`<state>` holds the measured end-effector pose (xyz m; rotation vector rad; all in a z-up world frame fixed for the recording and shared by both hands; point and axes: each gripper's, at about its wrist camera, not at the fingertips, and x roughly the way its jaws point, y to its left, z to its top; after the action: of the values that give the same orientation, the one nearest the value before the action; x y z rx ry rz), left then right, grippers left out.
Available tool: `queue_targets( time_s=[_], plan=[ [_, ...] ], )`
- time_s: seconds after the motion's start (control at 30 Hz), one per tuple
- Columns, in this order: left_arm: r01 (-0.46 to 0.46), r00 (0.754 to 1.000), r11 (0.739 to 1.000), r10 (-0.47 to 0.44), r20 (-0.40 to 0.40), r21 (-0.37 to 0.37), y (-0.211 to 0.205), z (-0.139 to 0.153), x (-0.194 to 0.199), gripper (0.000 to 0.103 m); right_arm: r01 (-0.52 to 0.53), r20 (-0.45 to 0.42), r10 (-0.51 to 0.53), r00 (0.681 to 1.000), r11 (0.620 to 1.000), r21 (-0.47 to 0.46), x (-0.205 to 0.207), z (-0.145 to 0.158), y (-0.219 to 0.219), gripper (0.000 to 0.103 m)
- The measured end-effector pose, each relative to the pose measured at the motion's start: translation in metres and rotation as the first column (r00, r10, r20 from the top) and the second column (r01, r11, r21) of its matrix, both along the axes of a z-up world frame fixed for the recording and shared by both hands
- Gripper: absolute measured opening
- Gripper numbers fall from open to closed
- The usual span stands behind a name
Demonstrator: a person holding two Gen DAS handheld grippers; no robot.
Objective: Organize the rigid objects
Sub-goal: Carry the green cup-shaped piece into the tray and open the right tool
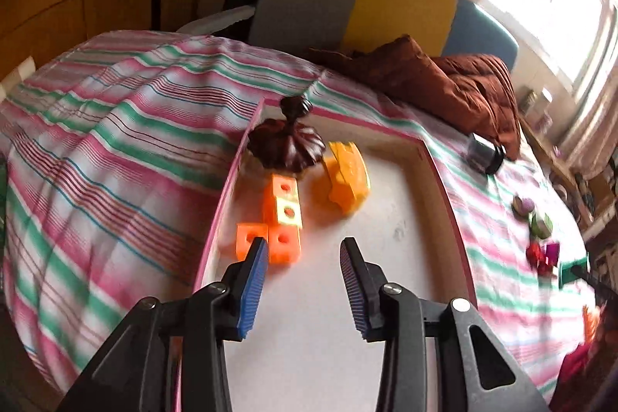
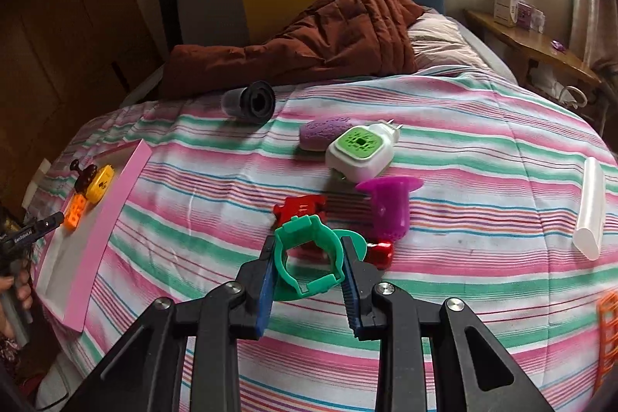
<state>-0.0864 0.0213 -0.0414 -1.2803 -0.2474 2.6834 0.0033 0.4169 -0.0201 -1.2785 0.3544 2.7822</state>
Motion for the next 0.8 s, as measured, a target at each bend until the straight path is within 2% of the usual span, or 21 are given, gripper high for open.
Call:
queue_targets(
  time_s=[0.2, 0.33, 0.8],
  plan=[
    [0.073, 0.997, 0.997, -0.073, -0.024, -0.017, 0.011, 0.002, 0.021, 0.039, -0.011, 0.055, 0.015, 0.998, 0.998, -0.058, -0.009, -0.007, -0.022, 0.031],
    [0.117, 0.993, 0.993, -0.117, -0.013, -0.015, 0.018, -0.001, 0.028, 0.039, -0.065, 0.040, 0.069, 0.997, 0.994, -0.084, -0.021, -0.003, -0.052, 0.031],
    [0.158, 0.987, 0.987, -0.159, -0.029, -0.036, 0.016, -0.001, 0.050, 0.039, -0.255, -0.018, 0.255, 0.967, 0.962, -0.095, -0.084, 0.023, -0.160, 0.031]
  ],
)
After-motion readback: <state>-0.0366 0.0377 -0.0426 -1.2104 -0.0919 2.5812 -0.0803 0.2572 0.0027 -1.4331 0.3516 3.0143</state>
